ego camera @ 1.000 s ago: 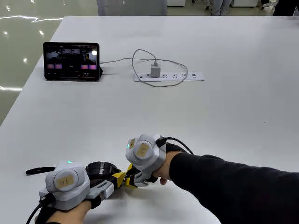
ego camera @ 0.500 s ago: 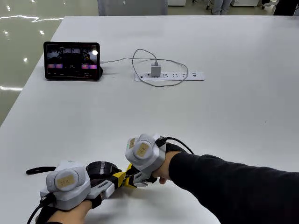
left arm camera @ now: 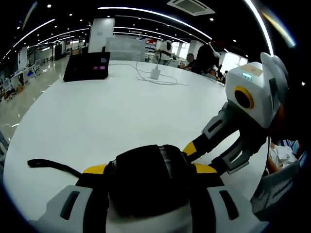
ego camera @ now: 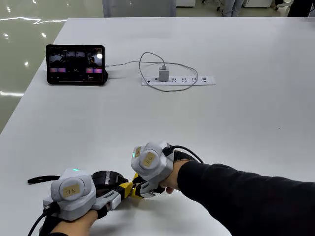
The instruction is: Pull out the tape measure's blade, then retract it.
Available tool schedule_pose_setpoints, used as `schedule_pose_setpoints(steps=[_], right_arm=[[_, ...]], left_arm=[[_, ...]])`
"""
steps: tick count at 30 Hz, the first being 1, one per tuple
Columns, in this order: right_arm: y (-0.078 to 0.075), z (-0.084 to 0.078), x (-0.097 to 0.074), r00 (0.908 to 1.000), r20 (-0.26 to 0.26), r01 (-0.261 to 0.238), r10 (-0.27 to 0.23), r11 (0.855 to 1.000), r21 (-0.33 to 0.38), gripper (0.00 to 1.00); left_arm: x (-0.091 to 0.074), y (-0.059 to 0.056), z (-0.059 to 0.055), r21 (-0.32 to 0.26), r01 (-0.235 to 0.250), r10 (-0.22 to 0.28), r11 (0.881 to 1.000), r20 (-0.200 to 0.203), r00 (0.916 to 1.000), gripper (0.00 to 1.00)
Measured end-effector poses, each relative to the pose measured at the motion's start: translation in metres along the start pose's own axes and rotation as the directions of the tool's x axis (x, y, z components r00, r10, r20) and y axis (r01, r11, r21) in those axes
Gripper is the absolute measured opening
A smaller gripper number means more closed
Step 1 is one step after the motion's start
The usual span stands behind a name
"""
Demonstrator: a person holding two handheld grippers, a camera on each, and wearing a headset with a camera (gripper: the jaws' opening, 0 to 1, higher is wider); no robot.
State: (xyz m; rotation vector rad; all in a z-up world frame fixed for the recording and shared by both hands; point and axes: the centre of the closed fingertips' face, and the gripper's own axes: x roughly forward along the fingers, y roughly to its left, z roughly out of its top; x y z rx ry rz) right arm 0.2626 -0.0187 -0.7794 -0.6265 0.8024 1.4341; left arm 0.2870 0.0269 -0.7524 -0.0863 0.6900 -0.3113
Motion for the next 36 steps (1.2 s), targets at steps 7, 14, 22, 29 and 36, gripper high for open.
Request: schedule_pose_setpoints(steps=[7,14,22,29,36], right_arm=[[0.000,-0.009,-0.006,0.9998,-0.016,0.011,-0.011,1.000,0.000,0.17],[0.004,-0.016,-0.015,0.9998,-0.011,0.017,-0.017,1.000,0.020,0.17],[0.005,-0.016,-0.027,0.9991,0.008,0.042,-0.042,0.999,0.018,0.20],[0.003,-0.020,-0.039,0.9966,0.031,0.076,-0.077,0.997,0.007,0.22],[-0.003,-0.029,-0.056,0.9902,0.071,0.116,-0.121,0.991,0.065,0.26]], left_arm=[[-0.002,-0.004,-0.002,0.032,0.039,-0.039,0.999,-0.007,0.9992,0.68],[-0.003,-0.011,0.000,0.012,0.077,-0.077,0.997,-0.001,0.9970,0.77],[-0.004,-0.024,0.002,0.038,0.129,-0.130,0.991,0.005,0.9916,0.95],[-0.007,-0.027,0.010,0.071,0.155,-0.155,0.985,0.003,0.9878,0.99],[-0.012,-0.028,0.007,0.133,0.197,-0.196,0.971,-0.019,0.9804,0.99]])
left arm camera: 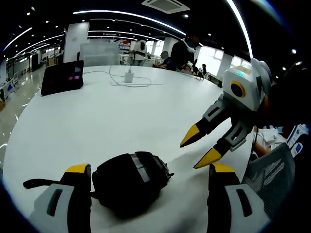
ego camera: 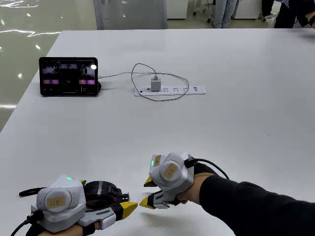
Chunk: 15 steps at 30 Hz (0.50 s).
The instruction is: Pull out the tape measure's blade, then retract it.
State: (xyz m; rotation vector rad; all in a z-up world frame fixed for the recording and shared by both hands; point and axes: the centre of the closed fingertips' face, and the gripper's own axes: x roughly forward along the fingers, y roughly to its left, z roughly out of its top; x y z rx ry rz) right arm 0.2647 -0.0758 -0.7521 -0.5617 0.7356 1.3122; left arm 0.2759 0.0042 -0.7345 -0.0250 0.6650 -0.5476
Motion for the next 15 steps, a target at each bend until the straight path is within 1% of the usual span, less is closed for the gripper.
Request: schedule_pose_setpoints(steps=[2,3,5,6,7,8,10,12,13,15], right_arm=[[-0.001,-0.001,-0.006,0.9997,0.020,0.012,-0.013,0.999,0.031,0.27],[-0.002,-0.002,-0.009,0.9994,0.028,0.019,-0.020,0.999,0.038,0.28],[-0.003,-0.004,-0.016,0.9983,0.046,0.034,-0.036,0.998,0.055,0.28],[-0.003,-0.005,-0.019,0.9978,0.053,0.038,-0.041,0.997,0.061,0.28],[-0.004,-0.006,-0.021,0.9971,0.058,0.044,-0.048,0.997,0.068,0.29],[-0.005,-0.009,-0.025,0.9963,0.063,0.053,-0.058,0.996,0.078,0.30],[-0.006,-0.016,-0.030,0.9948,0.067,0.070,-0.077,0.993,0.094,0.31],[-0.007,-0.022,-0.034,0.9932,0.069,0.085,-0.093,0.989,0.121,0.31],[-0.007,-0.025,-0.038,0.9918,0.075,0.092,-0.104,0.985,0.143,0.33],[-0.007,-0.031,-0.044,0.9896,0.081,0.105,-0.119,0.981,0.162,0.35]], left_arm=[[-0.002,0.000,-0.002,0.017,0.012,-0.012,1.000,-0.014,0.9998,0.99],[-0.002,0.000,-0.002,0.022,0.014,-0.013,1.000,-0.014,0.9998,0.99],[-0.005,0.004,-0.003,0.065,0.013,-0.012,0.998,-0.021,0.9997,0.99],[-0.006,0.002,-0.001,0.069,0.029,-0.029,0.997,-0.011,0.9995,0.99],[-0.007,0.001,0.002,0.070,0.042,-0.043,0.997,0.010,0.9990,0.99],[-0.010,0.001,0.004,0.065,0.051,-0.052,0.997,0.015,0.9986,0.99],[-0.012,0.000,-0.002,0.028,0.083,-0.083,0.996,-0.021,0.9963,0.99],[-0.015,0.002,0.003,0.044,0.089,-0.089,0.995,0.012,0.9959,0.99],[-0.017,0.004,0.003,0.056,0.088,-0.089,0.995,0.007,0.9960,0.99],[-0.019,0.005,0.000,0.062,0.097,-0.096,0.993,-0.018,0.9952,0.99]])
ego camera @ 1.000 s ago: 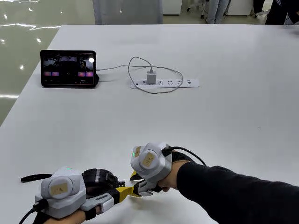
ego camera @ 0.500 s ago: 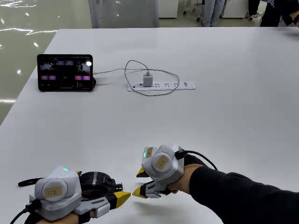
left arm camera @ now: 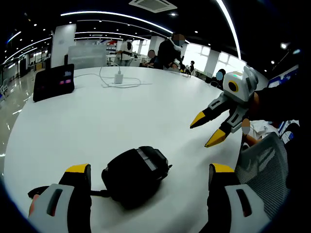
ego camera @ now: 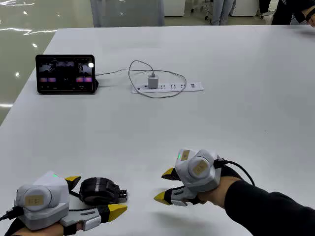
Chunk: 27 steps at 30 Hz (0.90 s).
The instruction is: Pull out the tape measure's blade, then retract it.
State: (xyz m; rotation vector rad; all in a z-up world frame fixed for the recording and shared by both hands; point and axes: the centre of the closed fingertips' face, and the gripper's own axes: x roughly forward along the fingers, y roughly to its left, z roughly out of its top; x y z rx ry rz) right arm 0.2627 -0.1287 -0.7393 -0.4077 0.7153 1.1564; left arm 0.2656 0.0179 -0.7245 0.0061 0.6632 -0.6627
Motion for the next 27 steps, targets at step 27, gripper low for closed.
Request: schedule_pose_setpoints(steps=[27], right_arm=[[-0.021,-0.068,-0.078,0.9910,0.021,0.128,-0.132,0.980,0.150,0.58]], left_arm=[[-0.034,0.024,-0.009,0.086,0.009,-0.004,0.996,-0.049,0.9988,0.99]])
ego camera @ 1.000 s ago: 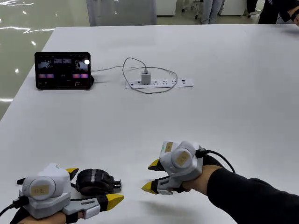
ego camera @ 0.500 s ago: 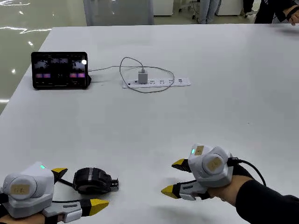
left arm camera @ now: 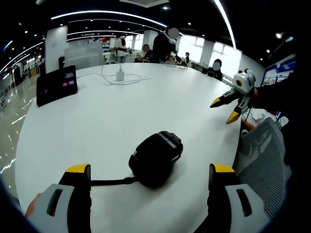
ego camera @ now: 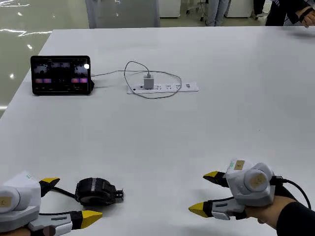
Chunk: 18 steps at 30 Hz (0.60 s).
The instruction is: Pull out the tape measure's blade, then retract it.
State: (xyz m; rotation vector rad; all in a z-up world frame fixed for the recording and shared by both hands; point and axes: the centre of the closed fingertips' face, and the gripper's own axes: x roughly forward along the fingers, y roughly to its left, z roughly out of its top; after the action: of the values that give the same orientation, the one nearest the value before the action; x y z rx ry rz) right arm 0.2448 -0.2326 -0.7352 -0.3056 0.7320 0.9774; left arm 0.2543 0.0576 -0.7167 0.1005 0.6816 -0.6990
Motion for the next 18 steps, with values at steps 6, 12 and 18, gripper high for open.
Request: schedule_pose_setpoints(steps=[6,12,18], right_arm=[[-0.008,-0.015,-0.012,0.9995,-0.024,0.020,-0.020,1.000,0.014,0.64],[-0.010,-0.027,-0.020,0.9989,-0.039,0.026,-0.025,1.000,0.015,0.72],[-0.012,-0.033,-0.028,0.9985,-0.036,0.043,-0.042,0.999,0.011,0.83]], left_arm=[[-0.011,0.004,-0.009,0.023,0.001,0.000,1.000,-0.032,0.9995,0.99],[-0.016,0.008,-0.018,0.022,-0.002,0.003,1.000,-0.057,0.9984,0.99],[-0.021,0.012,-0.019,0.021,-0.002,0.003,1.000,-0.058,0.9983,0.99]])
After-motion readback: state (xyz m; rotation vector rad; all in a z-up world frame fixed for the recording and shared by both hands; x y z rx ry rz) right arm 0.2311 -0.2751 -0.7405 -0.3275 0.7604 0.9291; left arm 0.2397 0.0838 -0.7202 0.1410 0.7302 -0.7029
